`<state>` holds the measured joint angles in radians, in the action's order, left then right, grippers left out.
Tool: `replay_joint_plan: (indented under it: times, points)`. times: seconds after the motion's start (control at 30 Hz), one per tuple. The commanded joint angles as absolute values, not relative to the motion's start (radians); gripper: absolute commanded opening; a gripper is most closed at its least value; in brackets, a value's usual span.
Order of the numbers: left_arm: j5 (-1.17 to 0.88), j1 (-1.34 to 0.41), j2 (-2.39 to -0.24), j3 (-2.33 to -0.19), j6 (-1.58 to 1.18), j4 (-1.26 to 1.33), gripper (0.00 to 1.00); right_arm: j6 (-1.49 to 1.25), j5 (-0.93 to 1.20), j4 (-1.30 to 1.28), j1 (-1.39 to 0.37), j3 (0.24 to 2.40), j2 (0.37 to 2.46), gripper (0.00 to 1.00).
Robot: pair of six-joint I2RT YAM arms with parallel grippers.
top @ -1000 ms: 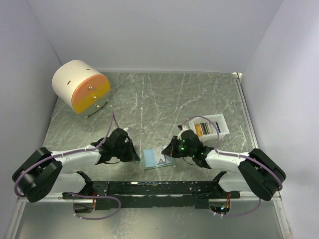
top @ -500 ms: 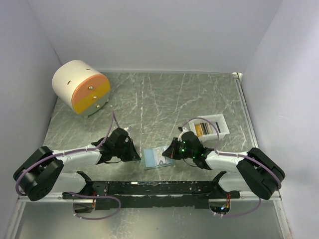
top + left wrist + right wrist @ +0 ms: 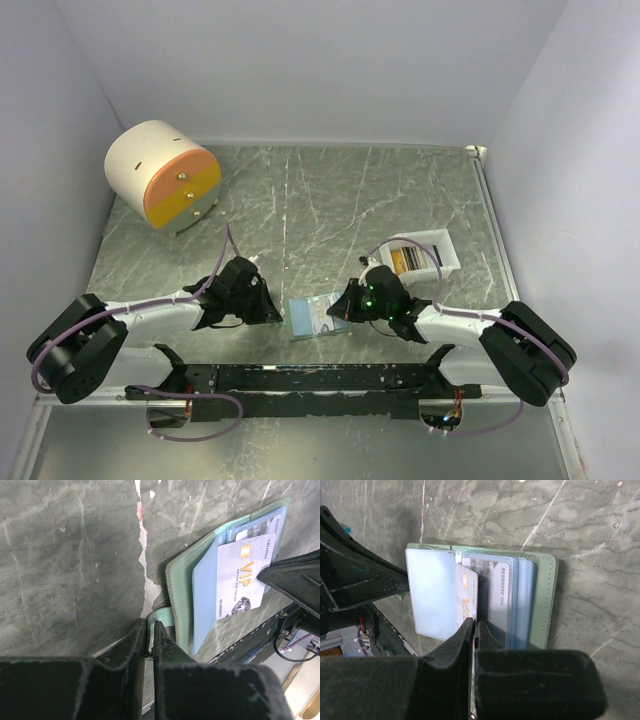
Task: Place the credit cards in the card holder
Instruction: Insert the credit card into the card holder.
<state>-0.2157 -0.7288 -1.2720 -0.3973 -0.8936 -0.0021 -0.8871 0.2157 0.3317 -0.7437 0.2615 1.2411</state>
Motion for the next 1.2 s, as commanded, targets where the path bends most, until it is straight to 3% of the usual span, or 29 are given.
replay_joint_plan:
  times: [0.0, 1.17]
  points:
    - [-0.212, -0.723, -1.283, -0.395, -0.884, -0.005, 0.07, -0.903, 0.202, 0.367, -0.752, 0.227, 1.246, 0.0]
    - [-0.215, -0.724, -1.283, -0.403, -0.875, -0.014, 0.07, -0.961, 0.206, 0.443, -0.755, 0.225, 1.331, 0.01]
